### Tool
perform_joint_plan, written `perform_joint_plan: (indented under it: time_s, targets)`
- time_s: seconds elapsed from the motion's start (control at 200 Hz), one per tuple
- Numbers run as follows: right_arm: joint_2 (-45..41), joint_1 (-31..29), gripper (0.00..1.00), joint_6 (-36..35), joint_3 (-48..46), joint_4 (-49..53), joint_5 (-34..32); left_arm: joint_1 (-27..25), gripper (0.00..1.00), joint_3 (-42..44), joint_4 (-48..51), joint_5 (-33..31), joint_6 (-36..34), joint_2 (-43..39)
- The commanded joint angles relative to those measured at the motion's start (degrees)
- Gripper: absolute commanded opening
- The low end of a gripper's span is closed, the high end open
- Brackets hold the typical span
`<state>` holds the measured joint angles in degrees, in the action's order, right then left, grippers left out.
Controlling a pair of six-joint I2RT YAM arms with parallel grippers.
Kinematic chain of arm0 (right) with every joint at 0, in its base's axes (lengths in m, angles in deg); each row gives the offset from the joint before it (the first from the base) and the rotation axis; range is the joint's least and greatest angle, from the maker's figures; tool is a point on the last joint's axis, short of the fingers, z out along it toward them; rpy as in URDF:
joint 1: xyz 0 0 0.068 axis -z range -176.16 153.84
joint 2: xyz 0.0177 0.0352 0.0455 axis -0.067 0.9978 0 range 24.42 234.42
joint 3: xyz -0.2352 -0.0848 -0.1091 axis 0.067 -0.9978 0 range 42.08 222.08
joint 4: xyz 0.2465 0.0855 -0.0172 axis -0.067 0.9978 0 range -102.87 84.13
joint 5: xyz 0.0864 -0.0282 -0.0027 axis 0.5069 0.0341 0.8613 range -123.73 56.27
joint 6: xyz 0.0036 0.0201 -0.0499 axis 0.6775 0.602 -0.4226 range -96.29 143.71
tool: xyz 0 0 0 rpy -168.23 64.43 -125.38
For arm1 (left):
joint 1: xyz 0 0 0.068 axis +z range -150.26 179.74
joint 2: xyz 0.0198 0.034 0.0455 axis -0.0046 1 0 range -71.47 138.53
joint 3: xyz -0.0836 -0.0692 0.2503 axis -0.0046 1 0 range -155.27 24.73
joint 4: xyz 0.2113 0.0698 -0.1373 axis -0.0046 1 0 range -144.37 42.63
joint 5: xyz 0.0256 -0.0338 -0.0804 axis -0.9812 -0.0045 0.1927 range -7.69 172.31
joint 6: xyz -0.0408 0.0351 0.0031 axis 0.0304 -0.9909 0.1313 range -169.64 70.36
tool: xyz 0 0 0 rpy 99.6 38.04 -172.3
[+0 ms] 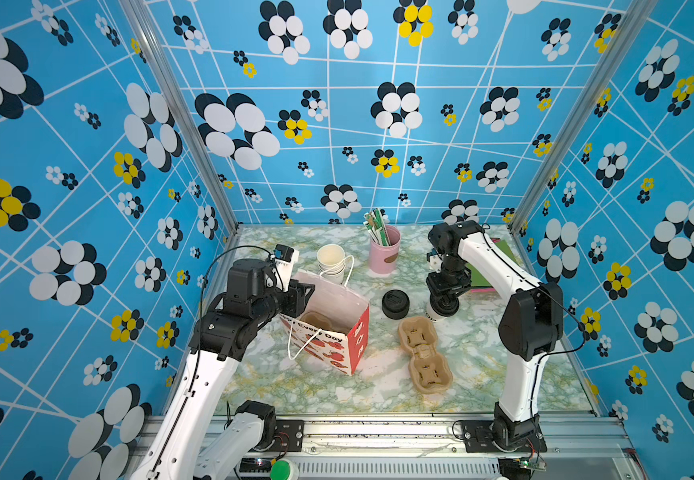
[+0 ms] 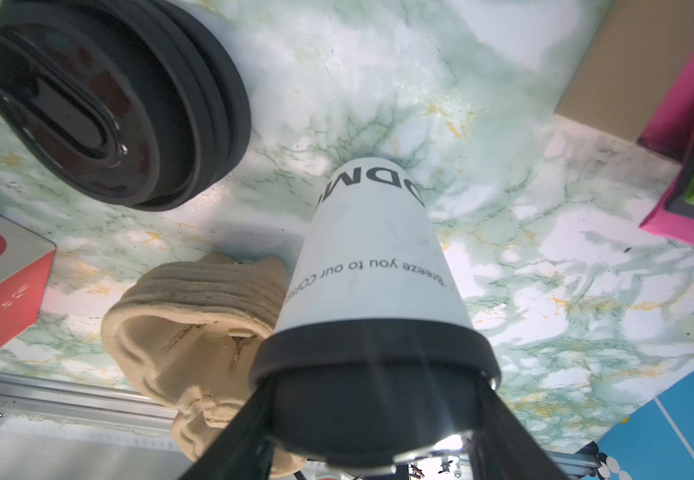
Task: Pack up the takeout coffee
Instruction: 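Carry the held cup over the table beside the carrier stack with the right gripper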
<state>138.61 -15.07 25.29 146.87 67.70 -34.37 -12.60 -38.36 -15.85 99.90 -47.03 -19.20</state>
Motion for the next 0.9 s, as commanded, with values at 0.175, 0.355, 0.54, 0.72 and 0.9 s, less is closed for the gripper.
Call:
perform_joint_plan:
  time_s: [0.175, 0.355, 0.54, 0.72, 0.9]
  targets:
    - [3.4, 0.3, 0.72, -1.7, 3.4, 2.2, 1.8, 0.6, 0.52, 0.3, -0.9, 0.9, 0.8, -0.1]
    - [4.0, 0.2, 0.80, -2.2, 6.6, 3.1, 2.1, 0.6, 0.52, 0.1, -0.9, 0.8, 0.7, 0.2]
    - [4.1, 0.3, 0.87, -2.5, 8.5, 4.0, 2.2, 0.7, 0.52, 0.1, -0.9, 0.8, 0.8, 0.3]
    - [3.5, 0.3, 0.92, -2.5, 9.0, 4.2, 2.7, 0.8, 0.52, 0.1, -0.9, 0.7, 0.7, 0.3]
    - [0.4, 0.3, 0.97, -1.4, 10.3, 3.1, 1.5, 0.9, 0.52, 0.0, -0.8, 0.7, 0.7, 0.2]
